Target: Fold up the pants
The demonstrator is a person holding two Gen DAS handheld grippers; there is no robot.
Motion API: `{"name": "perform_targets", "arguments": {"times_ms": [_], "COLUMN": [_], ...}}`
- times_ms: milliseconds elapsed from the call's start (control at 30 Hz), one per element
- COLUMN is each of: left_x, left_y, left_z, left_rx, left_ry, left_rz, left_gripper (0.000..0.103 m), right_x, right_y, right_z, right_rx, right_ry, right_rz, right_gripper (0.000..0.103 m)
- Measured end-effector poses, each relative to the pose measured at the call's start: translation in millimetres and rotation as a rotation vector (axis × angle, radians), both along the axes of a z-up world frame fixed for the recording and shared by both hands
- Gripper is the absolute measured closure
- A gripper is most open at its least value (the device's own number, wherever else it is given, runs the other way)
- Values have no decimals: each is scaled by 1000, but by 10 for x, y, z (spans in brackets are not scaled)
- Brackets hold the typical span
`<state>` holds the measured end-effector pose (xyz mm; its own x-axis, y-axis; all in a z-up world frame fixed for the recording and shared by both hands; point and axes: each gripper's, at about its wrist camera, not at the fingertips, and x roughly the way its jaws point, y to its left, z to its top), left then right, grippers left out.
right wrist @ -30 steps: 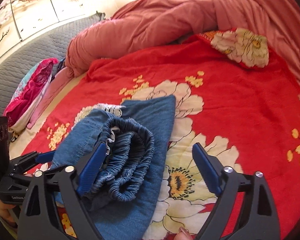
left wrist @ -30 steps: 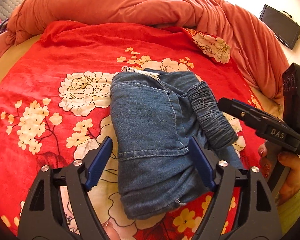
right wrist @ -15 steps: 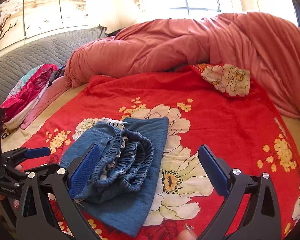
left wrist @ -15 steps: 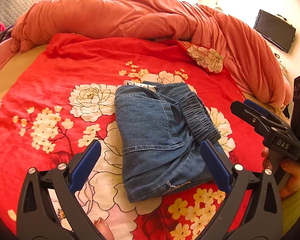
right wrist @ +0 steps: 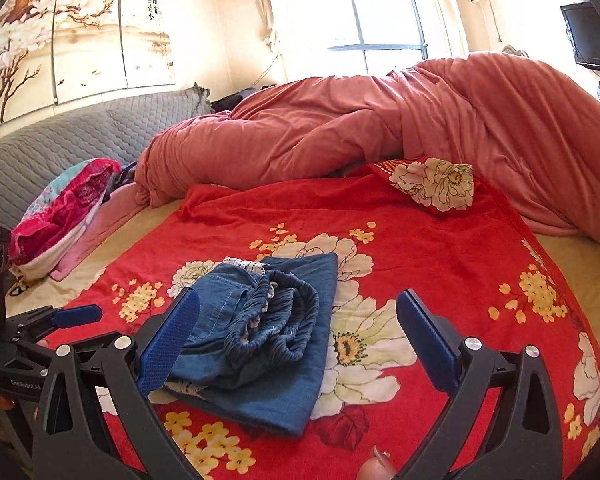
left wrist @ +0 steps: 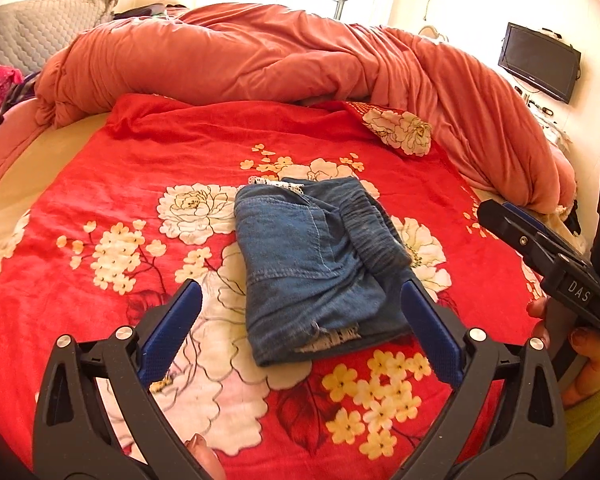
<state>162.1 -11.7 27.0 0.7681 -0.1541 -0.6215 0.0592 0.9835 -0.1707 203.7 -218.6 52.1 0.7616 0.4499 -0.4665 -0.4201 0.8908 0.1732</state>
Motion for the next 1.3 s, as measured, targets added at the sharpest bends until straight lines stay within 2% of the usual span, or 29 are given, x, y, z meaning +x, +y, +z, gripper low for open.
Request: {"name": "perform_targets", "arguments": {"times_ms": [367, 567, 800, 1000, 1300], "left_x": [-435, -619, -796, -909, -1052], "left_y": [-18, 12, 6, 5, 25], "left_z": [-90, -134, -191, -274, -486], "left_rx": [-28, -25, -9, -7, -8], "left_ry": [-2, -4, -13, 7, 60], "left_rz": [34, 51, 63, 59, 64], "left_gripper": [10, 10, 10, 10, 10], "right_x": [-398, -665, -929, -1129, -1267], "right_y": [-225, -221, -206, -138, -140], "right_z": [-43, -129, -208, -249, -446], "right_rx": [20, -36, -56, -95, -109], "right_ry": [-3, -3, -6, -27, 23], "right_rz": [-52, -54, -39, -24, -35], "right_gripper": [5, 5, 5, 5, 5]}}
